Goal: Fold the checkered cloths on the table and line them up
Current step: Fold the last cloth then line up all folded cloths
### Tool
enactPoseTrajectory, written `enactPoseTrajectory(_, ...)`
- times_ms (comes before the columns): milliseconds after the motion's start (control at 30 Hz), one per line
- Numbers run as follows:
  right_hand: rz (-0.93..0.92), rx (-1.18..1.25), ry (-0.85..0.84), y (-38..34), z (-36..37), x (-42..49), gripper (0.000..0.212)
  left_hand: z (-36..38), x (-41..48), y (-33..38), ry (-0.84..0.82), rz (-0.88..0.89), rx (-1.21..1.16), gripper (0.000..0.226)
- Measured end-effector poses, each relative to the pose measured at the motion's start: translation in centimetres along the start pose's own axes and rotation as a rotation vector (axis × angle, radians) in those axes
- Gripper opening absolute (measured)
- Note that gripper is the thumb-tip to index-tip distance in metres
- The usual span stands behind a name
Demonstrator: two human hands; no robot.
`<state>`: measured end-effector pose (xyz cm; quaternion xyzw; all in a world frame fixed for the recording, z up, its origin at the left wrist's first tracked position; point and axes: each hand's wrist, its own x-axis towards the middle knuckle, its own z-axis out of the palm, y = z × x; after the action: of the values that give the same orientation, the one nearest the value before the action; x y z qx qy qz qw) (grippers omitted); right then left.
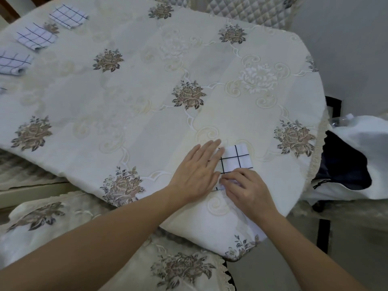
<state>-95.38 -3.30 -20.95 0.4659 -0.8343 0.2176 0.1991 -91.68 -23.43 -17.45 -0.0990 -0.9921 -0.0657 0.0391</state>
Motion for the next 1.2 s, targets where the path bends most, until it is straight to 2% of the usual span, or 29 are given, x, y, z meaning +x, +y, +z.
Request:
enactPoseTrajectory(200, -0.019, -0.011, -0.027, 0.1, 0.1, 0.0, 0.011, 2.4, 0.4, -0.8, -0.158, -0.028, 0.015, 0.068)
enactPoseTrajectory(567, 0.075, 0.112, -0.054, -0.3, -0.6, 0.8, 0.016, 2.7, 0.4, -1.2, -0.17, 0.003, 0.01, 0.07)
enactPoseTrajectory(700, 0.215, 0.173, 0.037, -1.5, -0.3, 5.0, 0.026, 2.5, 0.4, -1.0, -0.156, 0.008, -0.038, 0.07)
enactPoseTrajectory(767, 0.331, 0.222, -0.062, -2.5, 0.9, 7.2, 0.037, 2.4, 0.4, -0.9, -0.164, 0.027, -0.031, 0.069)
enactPoseTrajectory(833, 0.414, 0.211, -0.306, -3.0, 2.2, 8.2, 0.058, 2.3, 0.5, -0.8, -0.178, 0.042, 0.011, 0.074)
enactPoseTrajectory(900, 0.421, 0.165, -0.45, -3.0, 3.1, 7.8, 0.068, 2.2, 0.5, -0.8, -0.194, 0.045, 0.037, 0.077)
enactPoseTrajectory(1100, 0.414, 0.021, -0.533, -1.1, 2.1, 5.6, 0.08, 2.2, 0.4, -1.0, -0.144, 0.011, -0.028, 0.07)
enactPoseTrajectory(1200, 0.419, -0.103, -0.552, 0.5, 1.5, 4.1, 0.078, 2.4, -0.1, -1.7, -0.14, 0.001, -0.026, 0.071)
